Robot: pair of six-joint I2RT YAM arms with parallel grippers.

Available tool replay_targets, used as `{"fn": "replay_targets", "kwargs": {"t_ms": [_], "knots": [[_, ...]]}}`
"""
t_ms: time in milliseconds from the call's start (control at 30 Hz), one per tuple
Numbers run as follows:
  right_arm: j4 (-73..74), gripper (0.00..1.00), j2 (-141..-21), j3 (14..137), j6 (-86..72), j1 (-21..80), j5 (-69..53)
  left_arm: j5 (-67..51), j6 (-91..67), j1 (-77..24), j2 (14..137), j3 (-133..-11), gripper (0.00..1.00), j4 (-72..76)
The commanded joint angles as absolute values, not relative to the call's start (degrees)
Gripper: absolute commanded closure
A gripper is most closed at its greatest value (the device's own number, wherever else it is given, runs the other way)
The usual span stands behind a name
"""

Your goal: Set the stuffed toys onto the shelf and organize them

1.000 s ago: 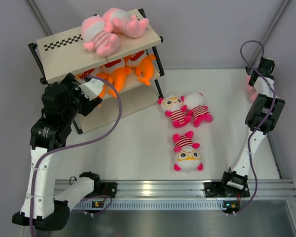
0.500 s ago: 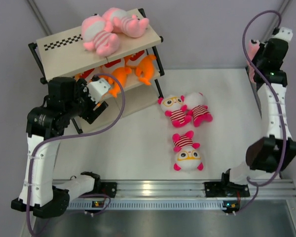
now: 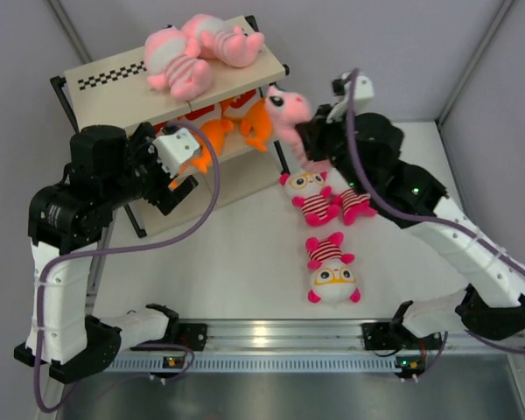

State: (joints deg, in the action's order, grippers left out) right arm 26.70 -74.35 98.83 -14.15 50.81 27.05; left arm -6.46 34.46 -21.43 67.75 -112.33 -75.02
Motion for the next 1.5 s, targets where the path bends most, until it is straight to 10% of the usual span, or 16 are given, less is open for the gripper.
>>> {"fn": "replay_targets", "kwargs": {"t_ms": [0,733,1000,1067,1200,1467], "knots": [[27.77,1.0,-80.75,105.62,-15.74,59.31,33.22,-7.3,37.43,-21.71,66.54,-115.49,0.05,-74.44],[23.56,1.0,-93.34,116.81,-6.33,71.63,7.57,-9.75,48.87,-21.71,60.47,-111.53,0.04,-71.46],[19.17,1.0,-90.62,112.25,-2.9,71.54,-2.98,-11.77,47.11,-21.71,60.47,-110.83,1.0,-71.37],[16.88,0.89,-88.34,109.88,-1.06,71.54,-4.48,-11.26,45.45,-21.62,60.38,-110.66,1.0,-69.1],[11.0,0.3,-80.27,96.38,5.26,71.02,-5.1,-6.25,41.05,-21.62,59.59,-109.78,1.0,-61.46],[0.53,0.07,-59.25,69.54,12.03,61.7,-7.47,-5.27,29.98,-21.62,60.03,-114.16,1.0,-55.2]]}}
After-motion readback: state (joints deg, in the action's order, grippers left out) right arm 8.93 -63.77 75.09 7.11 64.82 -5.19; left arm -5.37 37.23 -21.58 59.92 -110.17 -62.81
